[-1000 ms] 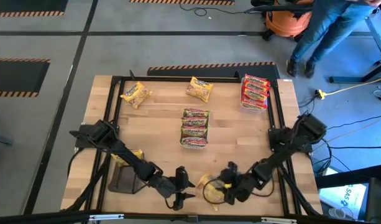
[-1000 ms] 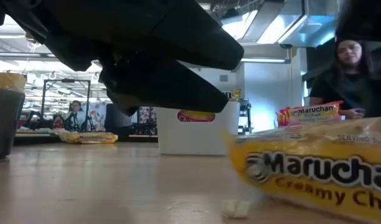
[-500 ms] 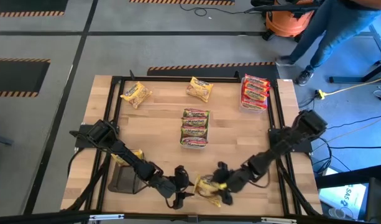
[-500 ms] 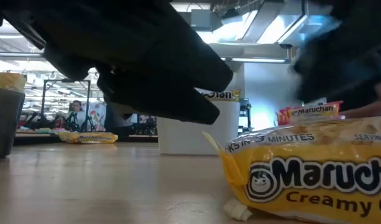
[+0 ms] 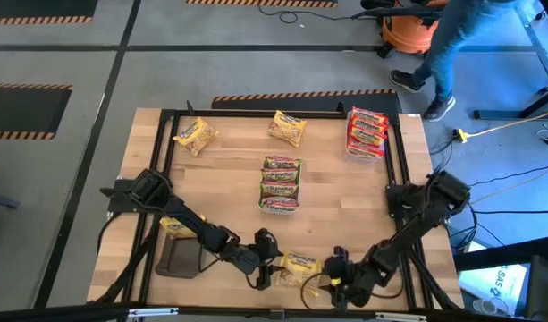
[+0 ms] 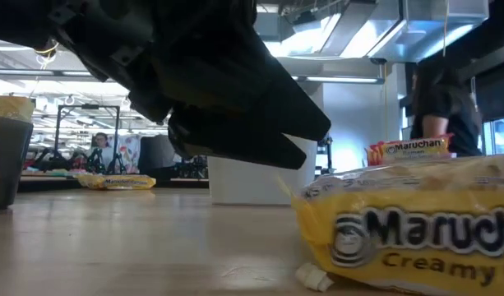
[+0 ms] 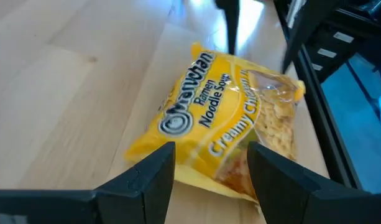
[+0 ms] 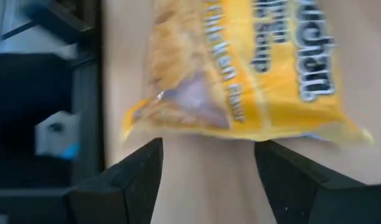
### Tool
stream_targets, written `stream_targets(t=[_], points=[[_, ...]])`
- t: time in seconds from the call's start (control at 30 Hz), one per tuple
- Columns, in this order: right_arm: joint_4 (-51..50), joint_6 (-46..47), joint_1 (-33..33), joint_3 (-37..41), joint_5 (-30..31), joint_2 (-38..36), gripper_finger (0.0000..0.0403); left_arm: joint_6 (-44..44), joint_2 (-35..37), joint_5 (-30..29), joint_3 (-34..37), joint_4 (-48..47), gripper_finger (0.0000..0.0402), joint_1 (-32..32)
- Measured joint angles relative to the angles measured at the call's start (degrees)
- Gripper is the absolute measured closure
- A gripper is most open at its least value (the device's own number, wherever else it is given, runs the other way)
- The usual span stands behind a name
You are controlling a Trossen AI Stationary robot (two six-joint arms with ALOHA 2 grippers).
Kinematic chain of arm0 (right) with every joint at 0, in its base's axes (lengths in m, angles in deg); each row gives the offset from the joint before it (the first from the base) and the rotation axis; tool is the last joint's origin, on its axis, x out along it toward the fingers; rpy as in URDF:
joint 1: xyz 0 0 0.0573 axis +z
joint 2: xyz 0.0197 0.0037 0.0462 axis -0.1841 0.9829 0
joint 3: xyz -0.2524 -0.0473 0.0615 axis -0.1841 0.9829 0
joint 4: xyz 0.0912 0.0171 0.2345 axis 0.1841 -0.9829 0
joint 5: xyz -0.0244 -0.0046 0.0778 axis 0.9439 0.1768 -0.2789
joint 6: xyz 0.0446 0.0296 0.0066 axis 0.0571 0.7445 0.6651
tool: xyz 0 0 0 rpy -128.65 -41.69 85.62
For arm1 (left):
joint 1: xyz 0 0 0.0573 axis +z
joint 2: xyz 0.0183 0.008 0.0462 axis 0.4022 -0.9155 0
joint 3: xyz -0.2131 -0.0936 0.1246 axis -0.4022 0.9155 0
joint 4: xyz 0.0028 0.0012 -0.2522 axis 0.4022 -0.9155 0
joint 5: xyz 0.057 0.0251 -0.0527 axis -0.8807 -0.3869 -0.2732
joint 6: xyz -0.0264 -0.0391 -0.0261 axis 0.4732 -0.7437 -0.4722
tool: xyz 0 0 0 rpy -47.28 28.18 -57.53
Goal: Sort Maruchan noodles
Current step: Put the yellow noodle pack into the black bin
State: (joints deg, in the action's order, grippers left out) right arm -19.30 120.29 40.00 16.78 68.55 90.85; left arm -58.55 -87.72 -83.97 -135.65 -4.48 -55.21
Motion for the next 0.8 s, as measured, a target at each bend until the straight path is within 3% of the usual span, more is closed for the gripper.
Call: stream_targets(t=[0.2, 0.5, 0.8], points=[[0.5, -2.4, -4.6, 0.0, 6.2, 3.3, 0.0166, -0.5, 0.0, 0.3, 0.0, -1.7, 0.0208, -0.9], [1.4, -15.8, -13.4, 0.0, 7.9, 3.6, 0.0166, -1.8, 0.6, 1.1, 0.0, -3.0, 0.0208, -2.3], [-7.7, -11.7, -9.1, 0.0, 6.0, -3.4, 0.0166, -7.1, 6.7, 9.4, 0.0, -12.9, 0.0207, -0.6]])
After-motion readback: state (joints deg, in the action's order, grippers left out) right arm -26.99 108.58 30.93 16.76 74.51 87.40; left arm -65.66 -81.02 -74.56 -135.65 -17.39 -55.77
